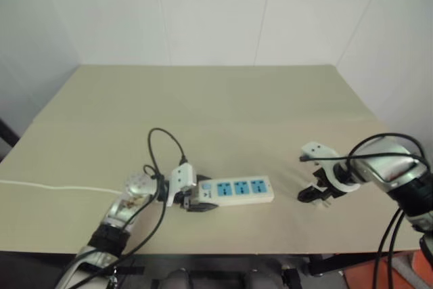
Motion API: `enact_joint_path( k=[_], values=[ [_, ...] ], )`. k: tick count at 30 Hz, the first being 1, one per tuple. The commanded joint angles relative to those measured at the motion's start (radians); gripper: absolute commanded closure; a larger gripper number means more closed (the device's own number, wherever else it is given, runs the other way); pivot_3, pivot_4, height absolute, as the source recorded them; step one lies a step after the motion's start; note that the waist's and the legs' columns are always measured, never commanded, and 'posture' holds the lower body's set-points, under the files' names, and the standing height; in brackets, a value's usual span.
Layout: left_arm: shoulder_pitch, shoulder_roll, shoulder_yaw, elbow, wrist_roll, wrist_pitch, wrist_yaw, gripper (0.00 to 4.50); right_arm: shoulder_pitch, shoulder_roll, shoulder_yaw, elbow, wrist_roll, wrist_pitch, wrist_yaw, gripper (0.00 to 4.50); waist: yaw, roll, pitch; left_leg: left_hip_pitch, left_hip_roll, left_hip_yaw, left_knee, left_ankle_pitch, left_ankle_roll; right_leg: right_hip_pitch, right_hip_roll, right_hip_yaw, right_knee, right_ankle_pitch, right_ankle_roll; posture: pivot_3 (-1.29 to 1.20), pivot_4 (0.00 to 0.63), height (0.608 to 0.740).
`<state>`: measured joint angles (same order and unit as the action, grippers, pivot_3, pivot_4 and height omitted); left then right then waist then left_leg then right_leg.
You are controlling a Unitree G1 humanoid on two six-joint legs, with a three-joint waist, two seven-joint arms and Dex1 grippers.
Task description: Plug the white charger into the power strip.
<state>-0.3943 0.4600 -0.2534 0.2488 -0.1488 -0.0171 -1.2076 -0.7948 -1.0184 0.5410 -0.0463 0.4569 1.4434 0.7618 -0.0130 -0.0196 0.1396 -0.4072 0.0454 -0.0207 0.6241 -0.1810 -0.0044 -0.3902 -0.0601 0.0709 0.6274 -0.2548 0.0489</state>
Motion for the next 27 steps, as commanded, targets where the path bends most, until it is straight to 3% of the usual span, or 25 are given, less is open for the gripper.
enact_joint_path(
  k=[1, 21, 24, 26, 27],
  values=[
    [0.031, 0.015, -0.029, -0.003, 0.023, 0.023, -0.004, 1.19, -0.011, -0.004, 0.009, -0.006, -0.026, -0.022, 0.027, 0.00, -0.001, 0.000, 0.000, 0.000, 0.000, 0.000, 0.000, 0.000, 0.000, 0.000, 0.000, 0.000, 0.000, 0.000, 0.000, 0.00, 0.150, 0.740],
    [-0.007, 0.021, -0.075, 0.039, 0.034, -0.008, -0.079, 1.19, 0.031, 0.018, 0.035, -0.106, -0.084, -0.020, 0.057, 0.00, -0.002, -0.001, 0.000, 0.000, 0.000, 0.000, 0.000, 0.000, 0.000, 0.000, 0.000, 0.000, 0.000, -0.002, 0.003, 0.00, 0.150, 0.740],
    [-0.015, 0.018, -0.080, 0.049, 0.035, -0.011, -0.084, 1.19, 0.033, 0.031, 0.045, -0.130, -0.089, -0.014, 0.047, 0.57, -0.001, -0.001, -0.001, 0.000, 0.000, 0.000, 0.000, 0.000, 0.000, 0.000, 0.000, 0.000, 0.000, -0.002, 0.003, 0.00, 0.150, 0.740],
    [-0.022, 0.016, -0.082, 0.058, 0.037, -0.015, -0.085, 1.19, 0.033, 0.041, 0.047, -0.137, -0.088, -0.006, 0.043, 0.57, -0.002, -0.001, -0.001, 0.000, 0.000, 0.000, 0.000, 0.000, 0.000, 0.000, 0.000, 0.000, 0.000, -0.002, 0.003, 0.00, 0.150, 0.740],
    [-0.024, 0.015, -0.083, 0.061, 0.038, -0.017, -0.085, 1.19, 0.035, 0.043, 0.049, -0.143, -0.086, 0.000, 0.043, 0.81, -0.001, -0.001, -0.001, 0.001, 0.001, 0.000, 0.000, 0.000, 0.000, 0.000, 0.000, 0.000, 0.000, -0.002, 0.003, 0.00, 0.150, 0.740]
  ],
)
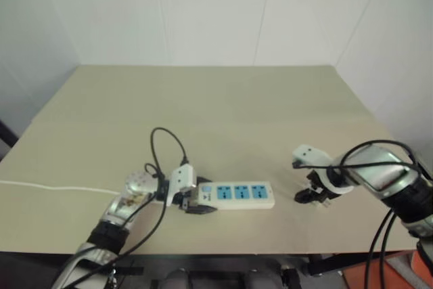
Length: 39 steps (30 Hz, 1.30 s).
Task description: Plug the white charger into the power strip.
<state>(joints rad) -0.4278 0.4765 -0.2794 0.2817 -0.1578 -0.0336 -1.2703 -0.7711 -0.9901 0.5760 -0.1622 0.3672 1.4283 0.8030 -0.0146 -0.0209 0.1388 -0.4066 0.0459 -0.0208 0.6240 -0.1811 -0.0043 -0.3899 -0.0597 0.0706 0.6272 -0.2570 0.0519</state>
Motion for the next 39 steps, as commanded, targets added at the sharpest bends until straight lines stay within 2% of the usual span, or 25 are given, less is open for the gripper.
enact_joint_path(
  k=[1, 4, 8, 9, 19, 26, 29, 35, 39],
  values=[
    [0.007, -0.003, -0.057, 0.032, 0.047, -0.003, -0.022, 1.19, 0.014, 0.017, 0.015, -0.032, 0.005, 0.020, 0.003, 0.98, 0.001, 0.000, 0.000, 0.000, 0.000, 0.000, 0.000, 0.000, 0.000, 0.000, 0.000, 0.000, 0.000, 0.000, 0.000, 0.00, 0.150, 0.740],
    [0.005, 0.000, -0.055, 0.036, 0.045, -0.007, -0.024, 1.19, 0.027, 0.016, 0.018, -0.046, 0.007, 0.027, 0.003, 1.77, 0.001, -0.001, -0.001, 0.000, 0.000, 0.000, 0.000, 0.000, 0.000, 0.000, 0.000, 0.000, 0.000, 0.000, 0.000, 0.00, 0.150, 0.740],
    [0.011, 0.007, -0.053, 0.033, 0.044, -0.010, -0.026, 1.19, 0.035, 0.010, 0.019, -0.051, 0.004, 0.023, 0.007, 3.16, 0.001, -0.002, -0.001, 0.000, 0.000, 0.000, 0.000, 0.000, 0.000, 0.000, 0.000, 0.000, 0.000, 0.000, 0.000, 0.00, 0.150, 0.740],
    [0.012, 0.008, -0.053, 0.032, 0.044, -0.010, -0.026, 1.19, 0.038, 0.008, 0.019, -0.053, 0.003, 0.021, 0.008, 3.31, 0.001, -0.002, -0.001, 0.000, 0.000, 0.000, 0.000, 0.000, 0.000, 0.000, 0.000, 0.000, 0.000, 0.000, 0.000, 0.00, 0.150, 0.740],
    [0.010, 0.013, -0.056, 0.029, 0.046, -0.007, -0.028, 1.19, 0.070, -0.026, -0.003, -0.080, -0.022, -0.057, 0.013, 3.31, 0.003, -0.002, -0.002, 0.000, 0.000, 0.000, 0.000, 0.000, 0.000, 0.001, 0.000, -0.001, -0.001, 0.000, -0.001, 0.00, 0.150, 0.740],
    [-0.007, 0.017, -0.059, 0.049, 0.046, -0.016, -0.046, 1.19, 0.081, -0.003, -0.201, -0.083, 0.010, -0.135, 0.017, 3.31, 0.001, -0.002, -0.001, 0.000, 0.000, 0.000, 0.000, 0.000, 0.000, 0.000, 0.000, -0.001, 0.000, -0.001, 0.000, 0.00, 0.150, 0.740],
    [-0.020, 0.017, -0.062, 0.064, 0.046, -0.023, -0.058, 1.19, 0.102, 0.030, -0.323, -0.094, 0.036, -0.194, 0.008, 3.31, 0.002, -0.002, -0.001, -0.001, 0.000, 0.000, 0.000, 0.000, 0.000, 0.000, 0.000, -0.001, -0.001, -0.001, 0.001, 0.00, 0.150, 0.740],
    [-0.060, 0.009, -0.070, 0.118, 0.051, -0.040, -0.087, 1.19, 0.120, 0.206, -0.557, -0.138, 0.131, -0.285, -0.028, 3.31, 0.001, -0.002, -0.001, -0.001, 0.000, 0.000, -0.001, 0.000, 0.000, -0.001, 0.001, -0.001, 0.000, -0.001, 0.000, 0.00, 0.150, 0.740],
    [-0.089, 0.003, -0.077, 0.164, 0.060, -0.051, -0.098, 1.19, 0.149, 0.394, -0.660, -0.158, 0.188, -0.384, -0.087, 3.31, 0.002, -0.002, -0.001, -0.001, 0.000, -0.001, -0.001, 0.000, 0.001, 0.000, 0.001, -0.001, 0.000, -0.001, 0.001, 0.00, 0.150, 0.740]
  ],
)
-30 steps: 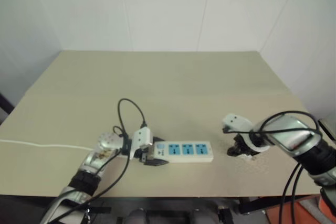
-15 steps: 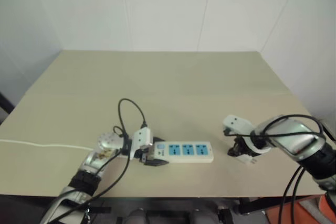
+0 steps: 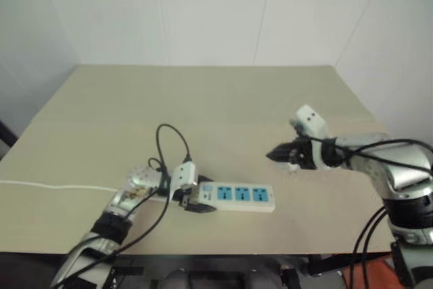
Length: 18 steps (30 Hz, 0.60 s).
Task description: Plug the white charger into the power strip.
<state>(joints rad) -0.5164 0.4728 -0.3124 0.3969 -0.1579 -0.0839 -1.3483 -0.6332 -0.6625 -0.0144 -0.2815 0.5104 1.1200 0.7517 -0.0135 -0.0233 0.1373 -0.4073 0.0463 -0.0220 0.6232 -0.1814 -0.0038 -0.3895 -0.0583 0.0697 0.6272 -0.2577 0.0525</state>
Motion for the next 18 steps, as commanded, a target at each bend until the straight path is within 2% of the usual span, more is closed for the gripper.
enact_joint_path(
  k=[1, 9, 18],
  values=[
    [-0.006, 0.006, -0.045, 0.057, 0.062, -0.004, -0.021, 1.19, 0.021, 0.110, -0.082, -0.040, 0.049, -0.110, -0.054, 3.31, 0.001, 0.000, 0.000, 0.000, 0.000, 0.000, 0.000, 0.000, 0.000, 0.000, 0.000, 0.000, 0.000, 0.000, 0.000, 0.00, 0.150, 0.740],
    [-0.013, 0.023, -0.038, 0.061, 0.058, 0.004, -0.031, 1.19, 0.096, 0.295, -0.052, 0.003, 0.075, -0.339, -0.022, 3.31, -0.001, 0.000, 0.000, 0.000, 0.000, 0.000, 0.000, 0.000, 0.000, 0.000, 0.000, 0.000, 0.001, 0.000, -0.001, 0.00, 0.150, 0.740],
    [-0.016, 0.045, -0.033, 0.070, 0.060, 0.010, -0.037, 1.19, 0.194, 0.348, 0.061, 0.061, 0.025, -0.579, 0.101, 3.31, -0.006, 0.000, 0.000, 0.001, 0.001, 0.000, 0.000, 0.000, 0.000, 0.000, 0.001, 0.000, 0.002, 0.000, -0.001, 0.00, 0.150, 0.740]
  ],
)
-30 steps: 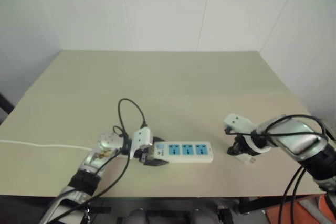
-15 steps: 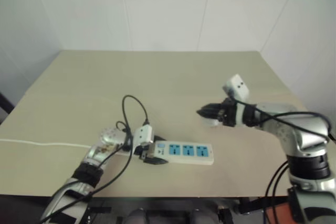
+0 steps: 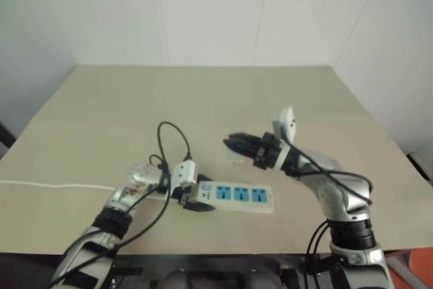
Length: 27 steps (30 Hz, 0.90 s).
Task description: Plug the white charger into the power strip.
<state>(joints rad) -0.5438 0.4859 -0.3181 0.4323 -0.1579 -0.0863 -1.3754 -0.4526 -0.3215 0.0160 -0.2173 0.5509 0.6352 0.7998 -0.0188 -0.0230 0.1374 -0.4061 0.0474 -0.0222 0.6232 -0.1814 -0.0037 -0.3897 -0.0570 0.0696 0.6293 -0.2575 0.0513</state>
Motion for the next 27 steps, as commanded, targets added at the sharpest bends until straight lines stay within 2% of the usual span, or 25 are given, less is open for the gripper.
enact_joint_path(
  k=[1, 15, 27],
  values=[
    [0.011, 0.032, -0.027, 0.035, 0.060, 0.013, -0.010, 1.19, 0.023, 0.004, 0.044, 0.004, -0.024, -0.120, 0.069, 3.31, -0.001, 0.000, 0.000, 0.000, 0.000, 0.000, 0.000, 0.000, 0.000, 0.000, 0.000, 0.000, 0.000, 0.000, 0.000, 0.00, 0.150, 0.740],
    [0.011, 0.046, -0.028, 0.027, 0.061, 0.022, -0.020, 1.19, 0.086, 0.041, 0.158, 0.122, -0.146, -0.408, 0.166, 3.31, -0.001, 0.000, 0.000, 0.000, 0.001, 0.000, 0.000, 0.000, 0.000, 0.000, 0.001, 0.000, 0.000, -0.001, 0.000, 0.00, 0.150, 0.740],
    [0.031, 0.055, -0.034, -0.003, 0.059, 0.039, -0.017, 1.19, 0.099, 0.052, 0.181, 0.177, -0.175, -0.471, 0.179, 3.31, -0.007, 0.000, 0.000, 0.001, 0.001, 0.000, 0.000, 0.000, 0.000, 0.000, 0.001, 0.000, 0.000, -0.001, 0.000, 0.00, 0.150, 0.740]
  ],
)
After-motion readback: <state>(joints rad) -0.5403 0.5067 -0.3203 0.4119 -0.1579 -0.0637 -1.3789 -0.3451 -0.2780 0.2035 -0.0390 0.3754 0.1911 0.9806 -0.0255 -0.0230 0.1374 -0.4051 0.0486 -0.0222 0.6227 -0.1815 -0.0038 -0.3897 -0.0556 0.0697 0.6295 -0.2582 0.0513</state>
